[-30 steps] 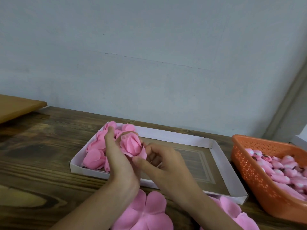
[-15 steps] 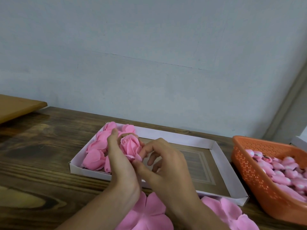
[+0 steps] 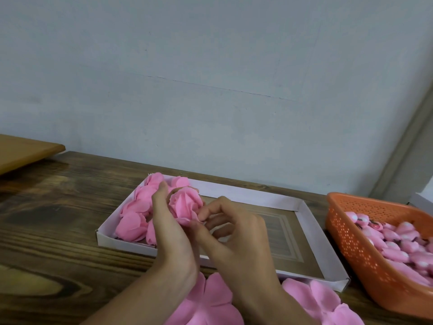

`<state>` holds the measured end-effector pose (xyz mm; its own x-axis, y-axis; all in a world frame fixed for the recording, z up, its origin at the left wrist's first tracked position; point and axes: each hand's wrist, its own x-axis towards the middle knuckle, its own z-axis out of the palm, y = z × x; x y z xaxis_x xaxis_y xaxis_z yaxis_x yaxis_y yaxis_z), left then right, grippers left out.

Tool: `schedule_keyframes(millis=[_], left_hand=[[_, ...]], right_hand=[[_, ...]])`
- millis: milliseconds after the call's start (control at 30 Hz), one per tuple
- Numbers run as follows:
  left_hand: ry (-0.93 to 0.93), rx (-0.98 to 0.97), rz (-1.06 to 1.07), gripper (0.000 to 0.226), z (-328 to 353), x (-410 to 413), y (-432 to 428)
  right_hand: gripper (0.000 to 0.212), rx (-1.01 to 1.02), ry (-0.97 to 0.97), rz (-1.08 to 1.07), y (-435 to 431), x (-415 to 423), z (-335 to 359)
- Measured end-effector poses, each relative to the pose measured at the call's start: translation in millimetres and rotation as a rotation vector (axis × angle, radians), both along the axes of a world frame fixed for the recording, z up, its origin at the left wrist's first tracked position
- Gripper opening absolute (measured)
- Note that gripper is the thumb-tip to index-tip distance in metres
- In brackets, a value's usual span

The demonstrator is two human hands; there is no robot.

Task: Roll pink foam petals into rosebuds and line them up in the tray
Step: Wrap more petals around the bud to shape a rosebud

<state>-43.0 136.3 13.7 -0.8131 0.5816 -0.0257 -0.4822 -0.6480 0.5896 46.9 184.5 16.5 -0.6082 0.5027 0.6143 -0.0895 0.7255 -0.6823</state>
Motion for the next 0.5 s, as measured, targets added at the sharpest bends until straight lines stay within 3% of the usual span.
schedule_keyframes(millis=[500], left_hand=[[0.012, 0.010, 0.009, 0.044, -1.4, 2.9, 0.8]], right_hand=[[0.015, 0.077, 0.046, -0.139, -3.5, -0.2, -4.2]])
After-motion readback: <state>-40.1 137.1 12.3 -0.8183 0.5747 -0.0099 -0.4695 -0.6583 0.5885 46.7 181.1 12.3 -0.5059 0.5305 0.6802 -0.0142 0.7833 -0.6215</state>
